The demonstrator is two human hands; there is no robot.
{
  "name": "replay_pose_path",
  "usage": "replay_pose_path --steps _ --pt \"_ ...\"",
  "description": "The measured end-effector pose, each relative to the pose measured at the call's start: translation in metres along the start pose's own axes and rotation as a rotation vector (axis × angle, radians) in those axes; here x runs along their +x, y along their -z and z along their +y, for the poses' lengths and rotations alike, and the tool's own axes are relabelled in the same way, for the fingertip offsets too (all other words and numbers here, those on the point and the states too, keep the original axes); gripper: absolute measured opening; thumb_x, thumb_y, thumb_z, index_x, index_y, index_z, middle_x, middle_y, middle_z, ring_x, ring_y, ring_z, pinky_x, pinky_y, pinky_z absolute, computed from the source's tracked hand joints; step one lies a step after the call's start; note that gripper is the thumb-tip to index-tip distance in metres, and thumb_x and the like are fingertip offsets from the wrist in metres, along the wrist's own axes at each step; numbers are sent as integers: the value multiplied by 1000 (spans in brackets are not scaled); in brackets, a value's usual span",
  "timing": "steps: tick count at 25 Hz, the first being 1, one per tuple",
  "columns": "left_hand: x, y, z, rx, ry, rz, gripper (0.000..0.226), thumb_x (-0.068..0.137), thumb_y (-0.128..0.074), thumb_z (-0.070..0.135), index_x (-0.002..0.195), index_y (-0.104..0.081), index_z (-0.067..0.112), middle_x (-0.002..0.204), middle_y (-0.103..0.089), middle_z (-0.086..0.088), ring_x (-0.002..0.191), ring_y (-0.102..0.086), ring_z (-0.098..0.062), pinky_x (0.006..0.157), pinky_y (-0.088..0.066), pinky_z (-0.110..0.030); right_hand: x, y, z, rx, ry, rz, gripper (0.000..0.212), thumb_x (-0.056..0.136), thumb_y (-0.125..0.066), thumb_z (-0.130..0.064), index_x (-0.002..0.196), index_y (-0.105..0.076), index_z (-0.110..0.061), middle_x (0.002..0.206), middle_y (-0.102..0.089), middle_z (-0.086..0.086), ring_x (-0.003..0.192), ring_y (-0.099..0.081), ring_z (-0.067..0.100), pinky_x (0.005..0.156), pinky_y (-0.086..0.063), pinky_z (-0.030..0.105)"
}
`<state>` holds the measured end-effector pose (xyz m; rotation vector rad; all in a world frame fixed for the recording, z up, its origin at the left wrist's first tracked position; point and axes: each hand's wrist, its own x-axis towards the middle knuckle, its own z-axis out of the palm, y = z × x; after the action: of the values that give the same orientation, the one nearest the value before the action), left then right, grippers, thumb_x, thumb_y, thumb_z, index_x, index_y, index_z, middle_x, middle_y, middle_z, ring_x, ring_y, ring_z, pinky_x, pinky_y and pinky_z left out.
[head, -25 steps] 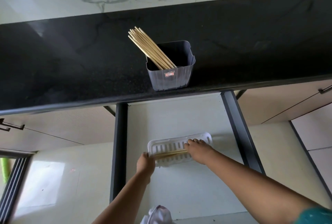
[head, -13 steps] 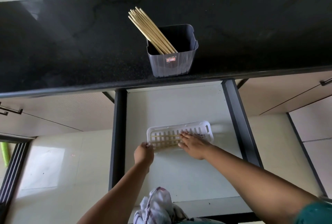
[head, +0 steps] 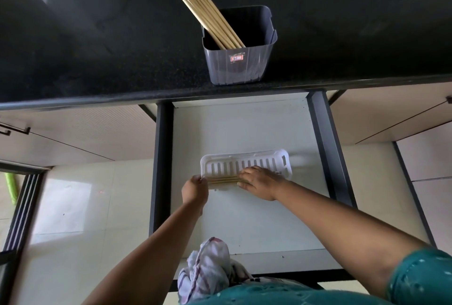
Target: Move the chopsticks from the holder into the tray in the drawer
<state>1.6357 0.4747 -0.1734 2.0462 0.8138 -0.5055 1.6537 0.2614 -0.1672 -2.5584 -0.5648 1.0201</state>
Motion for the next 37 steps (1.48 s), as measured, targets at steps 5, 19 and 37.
replay_pose_path --steps 5,19,37 --pt "-10 5 -1 411 -356 145 64 94 -50 25 148 -24 5 154 -33 -14 142 -31 -34 118 -18 -44 -6 9 3 207 -159 209 45 101 -38 -43 128 -56 -13 136 -51 6 128 -47 24 105 -37 32" --pt "-16 -2 15 483 -812 0 54 99 -42 35 144 -38 5 154 -35 -15 143 -29 -29 118 -19 -36 -31 28 23 299 -223 754 20 90 -47 -6 93 -67 -4 99 -66 13 92 -60 30 78 -45 31" --pt "-11 8 16 -182 55 -64 64 97 -25 58 137 -45 13 140 -51 -15 126 -48 -33 107 -34 -45 -37 2 38 827 -995 612 65 102 -21 -48 112 -63 0 120 -63 24 110 -57 39 81 -42 36"
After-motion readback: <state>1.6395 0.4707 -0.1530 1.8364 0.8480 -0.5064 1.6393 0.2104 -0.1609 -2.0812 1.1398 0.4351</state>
